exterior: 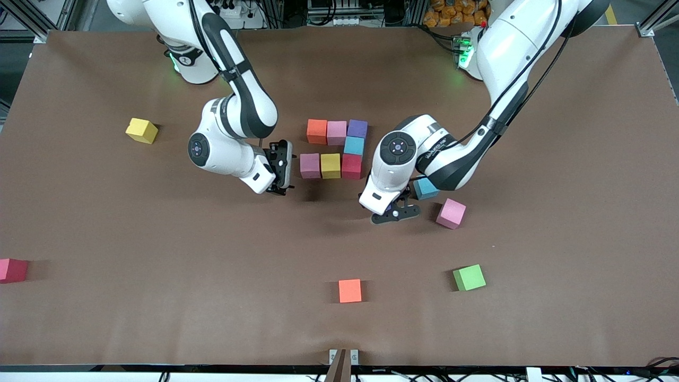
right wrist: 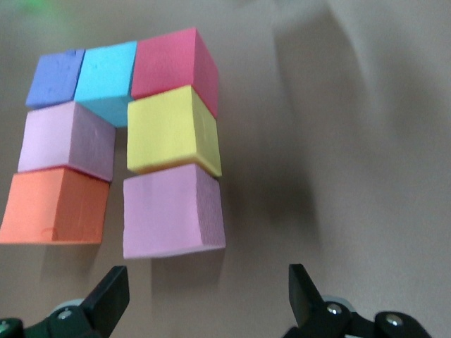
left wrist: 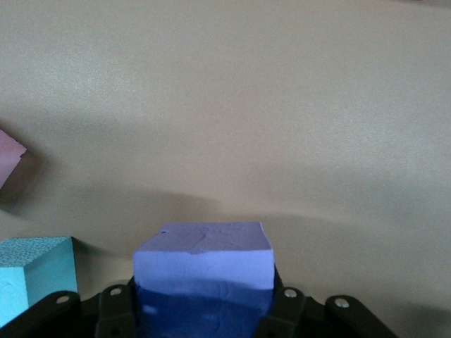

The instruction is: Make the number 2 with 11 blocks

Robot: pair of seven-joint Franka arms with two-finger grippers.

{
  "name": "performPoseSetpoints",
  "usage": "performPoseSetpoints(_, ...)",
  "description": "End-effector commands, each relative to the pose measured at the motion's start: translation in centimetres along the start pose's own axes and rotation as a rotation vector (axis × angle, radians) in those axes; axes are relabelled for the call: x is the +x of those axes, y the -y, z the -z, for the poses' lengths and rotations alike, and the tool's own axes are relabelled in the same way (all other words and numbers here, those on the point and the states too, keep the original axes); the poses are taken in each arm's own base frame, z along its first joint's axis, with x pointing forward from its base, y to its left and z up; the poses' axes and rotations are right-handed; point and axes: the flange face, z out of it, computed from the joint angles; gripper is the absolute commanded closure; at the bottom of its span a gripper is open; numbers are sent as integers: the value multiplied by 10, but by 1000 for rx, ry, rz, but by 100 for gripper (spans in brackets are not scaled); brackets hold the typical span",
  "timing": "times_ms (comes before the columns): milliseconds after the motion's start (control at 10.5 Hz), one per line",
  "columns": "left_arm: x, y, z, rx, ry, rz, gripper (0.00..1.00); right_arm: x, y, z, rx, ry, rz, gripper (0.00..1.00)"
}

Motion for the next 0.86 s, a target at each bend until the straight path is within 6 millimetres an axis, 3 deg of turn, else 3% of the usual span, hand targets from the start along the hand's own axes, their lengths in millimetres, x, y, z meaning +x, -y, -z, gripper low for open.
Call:
performPoseSetpoints(0,0,-8,0,-8,21,2,100,-19,-14,27,-36,83,31,0)
performPoseSetpoints(380,-6,-40,-7,9,3,8,100,-70,-73,123,-254,230,87,0)
performPoseSetpoints(570,-15,-59,-15,29,3,9,100,-101,-103,164,-518,283,102,0)
performPoseSetpoints(761,-29,-80,-19,25,-7,-9,100,-125,-117,199,-662,277,68,0)
